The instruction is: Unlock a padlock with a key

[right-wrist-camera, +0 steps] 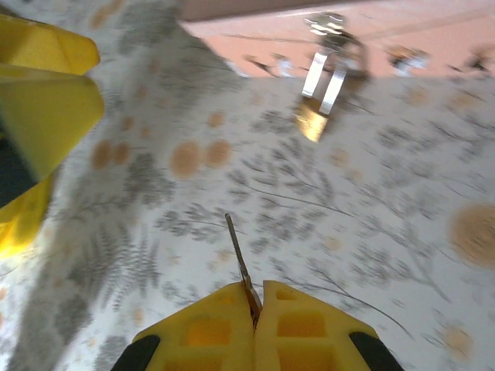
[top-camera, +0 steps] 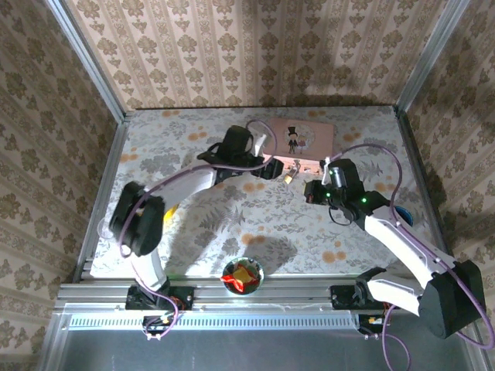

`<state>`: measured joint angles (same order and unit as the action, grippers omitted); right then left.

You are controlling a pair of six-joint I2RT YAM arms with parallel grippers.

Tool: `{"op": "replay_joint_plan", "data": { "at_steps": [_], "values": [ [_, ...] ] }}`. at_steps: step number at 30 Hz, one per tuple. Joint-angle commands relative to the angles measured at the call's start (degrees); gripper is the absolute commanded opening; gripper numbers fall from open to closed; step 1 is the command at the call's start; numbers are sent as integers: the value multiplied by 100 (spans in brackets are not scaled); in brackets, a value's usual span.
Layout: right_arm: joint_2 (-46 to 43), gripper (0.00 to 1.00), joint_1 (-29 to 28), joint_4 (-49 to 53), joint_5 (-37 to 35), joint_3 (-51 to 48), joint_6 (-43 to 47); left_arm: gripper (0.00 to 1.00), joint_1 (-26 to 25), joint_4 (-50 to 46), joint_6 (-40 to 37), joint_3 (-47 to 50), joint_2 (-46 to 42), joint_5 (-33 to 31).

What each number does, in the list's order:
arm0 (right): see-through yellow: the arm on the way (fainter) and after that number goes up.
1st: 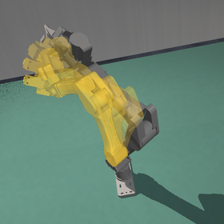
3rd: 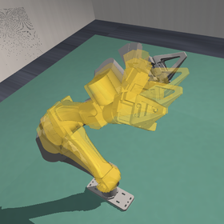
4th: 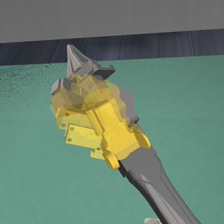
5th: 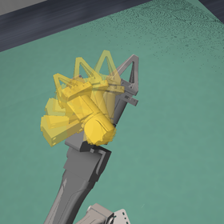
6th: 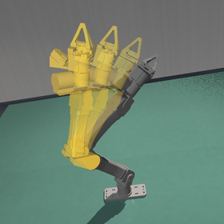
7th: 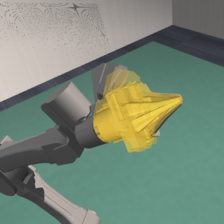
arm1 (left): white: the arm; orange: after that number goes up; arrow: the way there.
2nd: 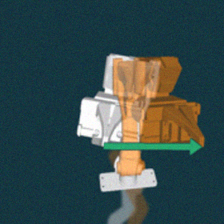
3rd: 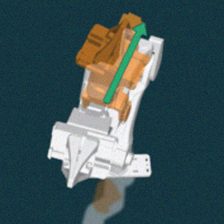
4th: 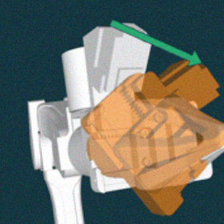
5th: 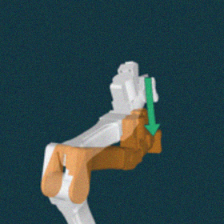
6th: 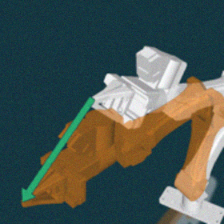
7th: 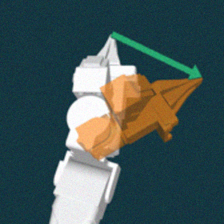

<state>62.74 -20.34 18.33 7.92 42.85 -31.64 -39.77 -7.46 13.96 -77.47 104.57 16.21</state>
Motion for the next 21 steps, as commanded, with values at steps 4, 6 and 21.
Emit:
{"op": "replay_joint_plan", "data": {
  "at_steps": [4,6,21],
  "values": [
    [-465,0,267,426,-558,-379,-429,93,-210,-761,-627,-1331,1297,-244],
    [-570,0,285,410,-588,-424,-431,89,-293,-907,-833,-1635,1640,-391],
    [-877,0,371,119,-573,-594,-431,67,-786,-884,-1181,-2489,2814,-1637]
  ]
}}
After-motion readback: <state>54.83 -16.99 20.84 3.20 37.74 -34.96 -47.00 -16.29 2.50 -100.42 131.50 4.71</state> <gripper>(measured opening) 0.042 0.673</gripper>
